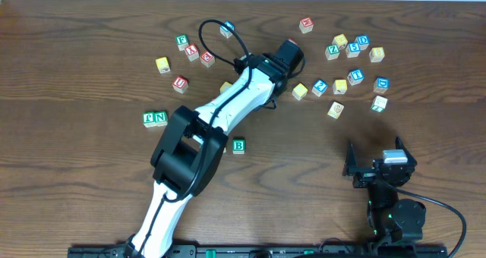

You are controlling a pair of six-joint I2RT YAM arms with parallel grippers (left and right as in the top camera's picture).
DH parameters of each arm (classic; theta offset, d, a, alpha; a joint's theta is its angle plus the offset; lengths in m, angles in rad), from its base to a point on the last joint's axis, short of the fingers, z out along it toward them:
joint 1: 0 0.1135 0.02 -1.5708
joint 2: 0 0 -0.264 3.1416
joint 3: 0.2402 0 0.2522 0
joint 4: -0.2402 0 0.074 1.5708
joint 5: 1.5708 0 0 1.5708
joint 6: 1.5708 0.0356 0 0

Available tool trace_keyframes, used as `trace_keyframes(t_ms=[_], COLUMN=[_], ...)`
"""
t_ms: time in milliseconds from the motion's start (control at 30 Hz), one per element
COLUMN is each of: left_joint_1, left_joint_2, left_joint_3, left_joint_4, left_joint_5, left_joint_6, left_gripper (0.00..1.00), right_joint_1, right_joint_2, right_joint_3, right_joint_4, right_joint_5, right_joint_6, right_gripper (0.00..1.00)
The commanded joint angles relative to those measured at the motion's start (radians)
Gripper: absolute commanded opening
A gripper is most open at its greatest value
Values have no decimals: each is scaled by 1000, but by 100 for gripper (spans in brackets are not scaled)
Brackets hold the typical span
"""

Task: Spell out ROBOT
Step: 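Close the left gripper on the yellow O block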

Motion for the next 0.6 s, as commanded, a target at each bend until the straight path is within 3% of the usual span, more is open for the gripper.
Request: trace_keyframes(t_ms=[0,200,333,567], left_joint_1=[-2,-2,-2,-2], left_joint_2=[30,31,31,32], left_joint_3=[-5,-5,-5,-5], left_joint_4=[-4,0,1,3], left_joint_5=[-6,-6,-6,-6], left_joint_6=[-13,-12,-12,-12], left_gripper=[51,51,43,43], right_joint_1=[-6,-6,-6,-6], right_joint_2=[-5,-5,-5,-5], right_joint_3=[-1,-1,-1,-1], right_joint_4=[-4,-4,-5,-4], right_joint_5=[9,9,9,9], right_joint_6=[9,9,9,9], right_gripper=[99,99,99,99])
